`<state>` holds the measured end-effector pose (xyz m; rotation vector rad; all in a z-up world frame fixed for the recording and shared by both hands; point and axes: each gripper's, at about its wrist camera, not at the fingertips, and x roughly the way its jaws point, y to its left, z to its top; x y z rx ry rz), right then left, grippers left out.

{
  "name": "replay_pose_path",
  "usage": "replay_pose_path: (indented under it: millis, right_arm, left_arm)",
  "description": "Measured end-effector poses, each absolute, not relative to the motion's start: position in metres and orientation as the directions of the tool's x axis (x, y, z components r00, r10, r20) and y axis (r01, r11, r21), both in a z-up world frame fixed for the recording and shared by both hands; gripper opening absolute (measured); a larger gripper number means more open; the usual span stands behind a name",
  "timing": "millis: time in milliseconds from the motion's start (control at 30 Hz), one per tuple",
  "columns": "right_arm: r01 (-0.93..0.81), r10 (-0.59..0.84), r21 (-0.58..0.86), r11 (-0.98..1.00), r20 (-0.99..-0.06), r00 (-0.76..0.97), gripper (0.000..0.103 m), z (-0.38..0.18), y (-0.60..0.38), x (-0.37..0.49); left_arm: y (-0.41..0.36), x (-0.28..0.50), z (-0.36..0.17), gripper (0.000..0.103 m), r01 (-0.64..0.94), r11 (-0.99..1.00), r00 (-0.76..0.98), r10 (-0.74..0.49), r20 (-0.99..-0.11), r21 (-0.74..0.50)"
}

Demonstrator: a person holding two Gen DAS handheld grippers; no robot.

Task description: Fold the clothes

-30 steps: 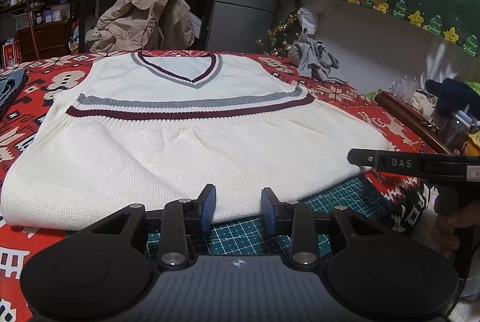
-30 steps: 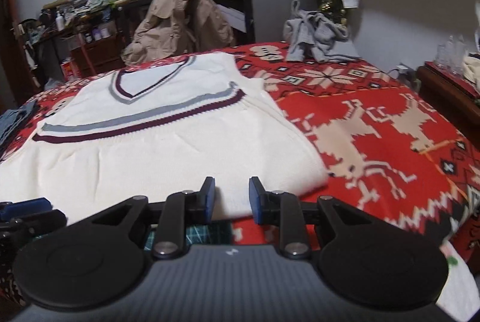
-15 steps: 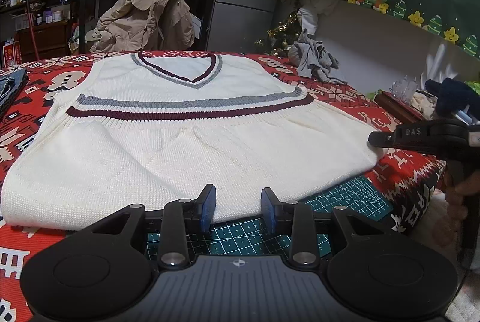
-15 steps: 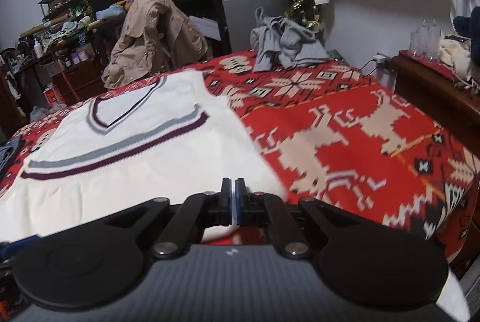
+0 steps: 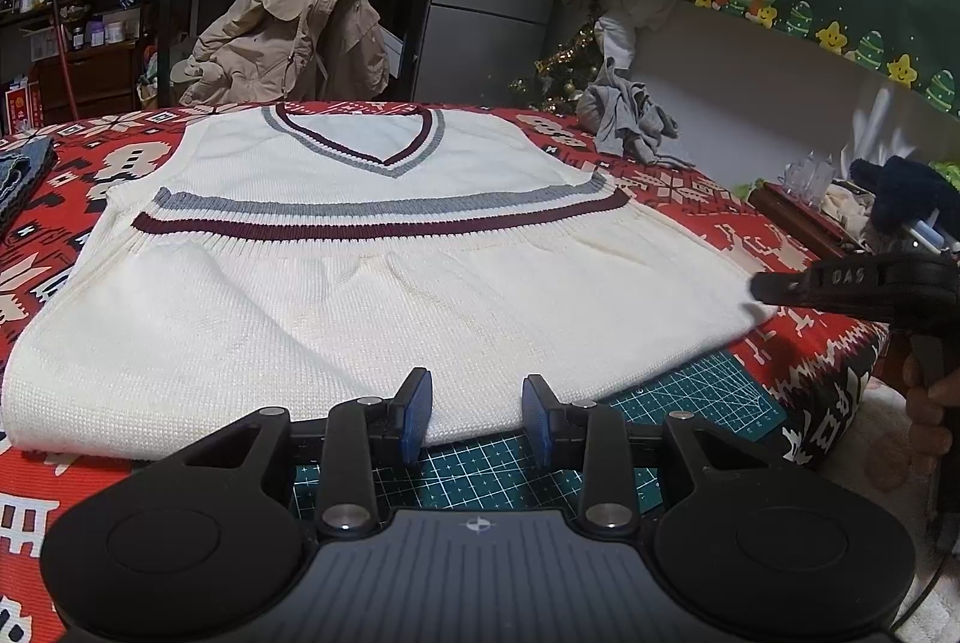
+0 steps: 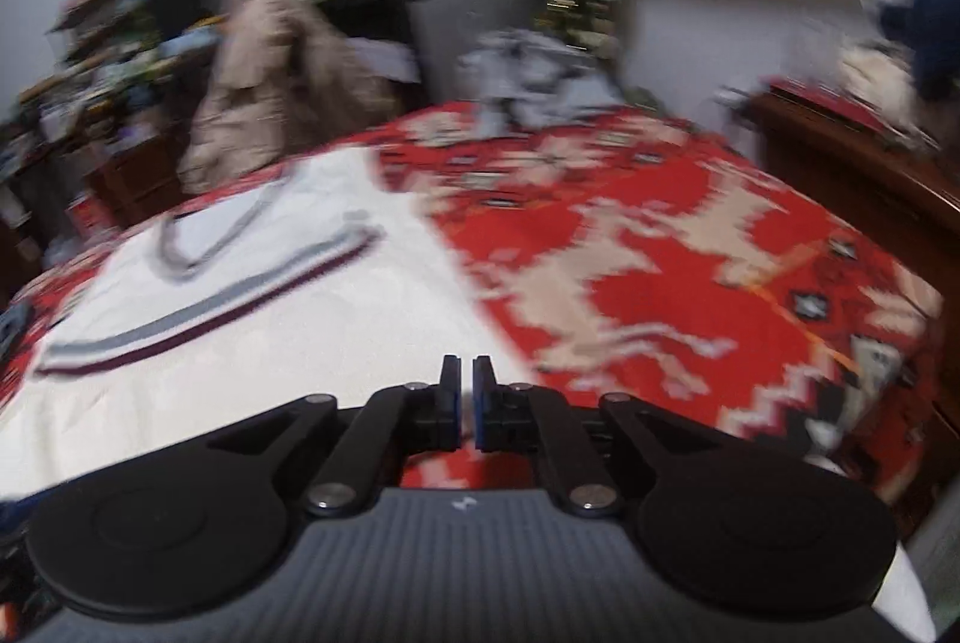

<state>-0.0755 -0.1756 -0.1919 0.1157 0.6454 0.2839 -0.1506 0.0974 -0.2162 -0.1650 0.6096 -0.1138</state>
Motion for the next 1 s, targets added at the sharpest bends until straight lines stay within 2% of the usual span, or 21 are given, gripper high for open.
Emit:
replay_pose_path:
  millis: [167,467,633,833,1000]
  right_arm:
    - [-0.281,0.345,0.202,0.938,-0.617,0.707,0.005,-0.202,-0.152,-0.08]
    - [-0.469,0.424,0.079,0.88,-0.578,0.697,0.007,-0.192,-0.114,-0.112]
    - [-0.453,0.407,0.094,0.886,-0.623,0.667,0.007,-0.198,-0.109,-0.115]
    - [-0.405,0.395,0.128,0.905,-0.601,0.694,0.007,-0.191,-0.122,-0.106]
    - [-0.358,0.364,0.143,0.923,-0.628,0.688,0.006,-0.196,-0.132,-0.093]
  left_arm:
    - [0.097,-0.15,-0.216,0.033,0.058,0.981,0.814,-0.154,-0.56,-0.185]
    - [0.097,-0.15,-0.216,0.033,0.059,0.981,0.814,-0.154,-0.559,-0.184]
    - [0.098,-0.15,-0.216,0.033,0.057,0.98,0.814,-0.156,-0.559,-0.191]
    - [0.099,-0.15,-0.216,0.033,0.059,0.98,0.815,-0.158,-0.558,-0.191]
    - [0.098,-0.15,-0.216,0.033,0.058,0.98,0.814,-0.156,-0.56,-0.189]
